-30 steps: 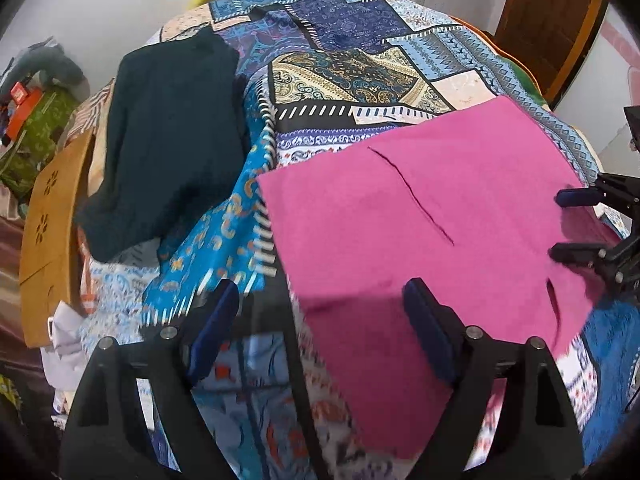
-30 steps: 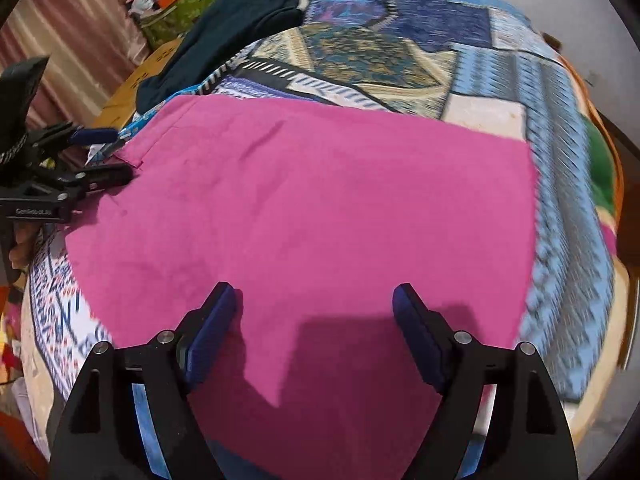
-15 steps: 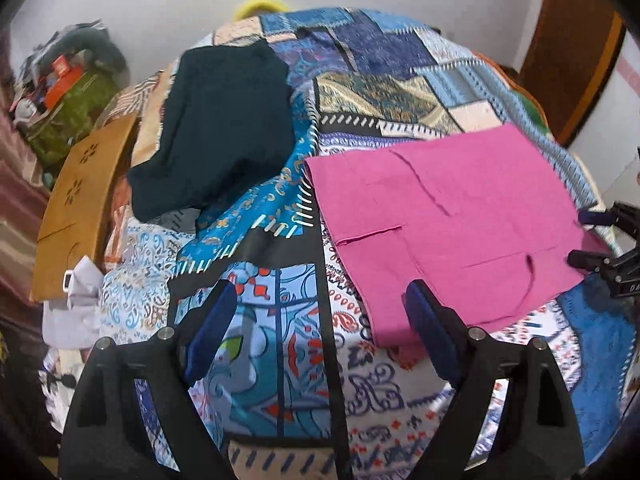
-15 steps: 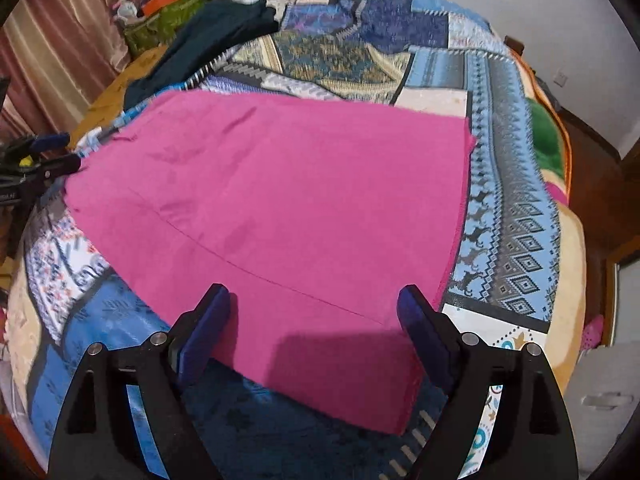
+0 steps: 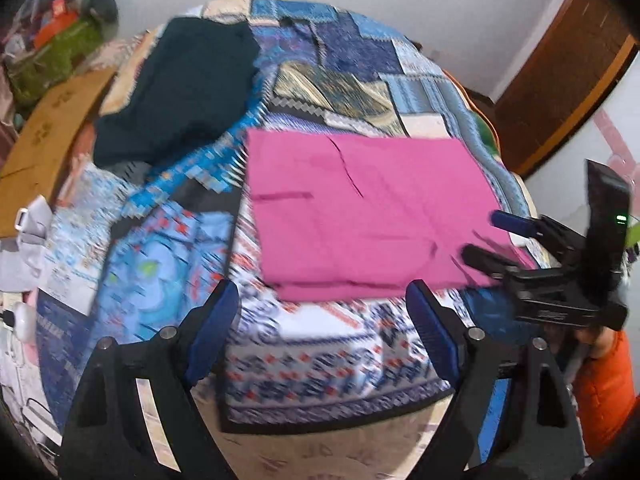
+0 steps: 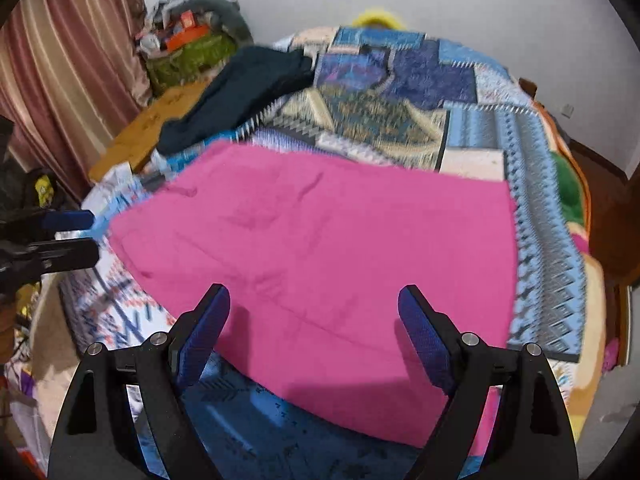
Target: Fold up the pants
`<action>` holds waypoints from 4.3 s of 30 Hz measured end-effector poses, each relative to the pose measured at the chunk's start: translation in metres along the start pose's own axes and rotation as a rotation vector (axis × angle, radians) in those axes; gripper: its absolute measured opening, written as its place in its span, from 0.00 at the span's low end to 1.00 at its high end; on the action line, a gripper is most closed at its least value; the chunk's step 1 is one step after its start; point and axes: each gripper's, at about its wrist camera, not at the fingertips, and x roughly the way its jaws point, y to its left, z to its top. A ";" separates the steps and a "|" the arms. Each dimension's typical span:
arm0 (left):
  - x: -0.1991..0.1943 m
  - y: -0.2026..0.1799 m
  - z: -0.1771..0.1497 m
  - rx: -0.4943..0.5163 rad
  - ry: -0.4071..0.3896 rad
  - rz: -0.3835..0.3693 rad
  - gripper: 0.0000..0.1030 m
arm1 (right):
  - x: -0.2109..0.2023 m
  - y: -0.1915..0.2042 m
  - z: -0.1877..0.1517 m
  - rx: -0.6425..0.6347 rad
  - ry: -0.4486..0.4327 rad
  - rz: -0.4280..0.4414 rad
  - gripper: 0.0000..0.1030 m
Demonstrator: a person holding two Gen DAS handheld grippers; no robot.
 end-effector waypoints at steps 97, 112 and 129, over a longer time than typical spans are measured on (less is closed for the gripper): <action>0.022 -0.077 0.107 0.327 -0.126 0.066 0.76 | -0.015 -0.014 -0.044 0.121 0.040 0.047 0.83; 0.154 -0.057 0.130 0.400 0.175 0.228 0.78 | -0.021 -0.019 -0.047 0.150 0.017 0.003 0.83; 0.090 -0.014 0.070 0.381 0.144 0.223 0.85 | -0.058 -0.050 -0.057 0.219 -0.041 -0.072 0.83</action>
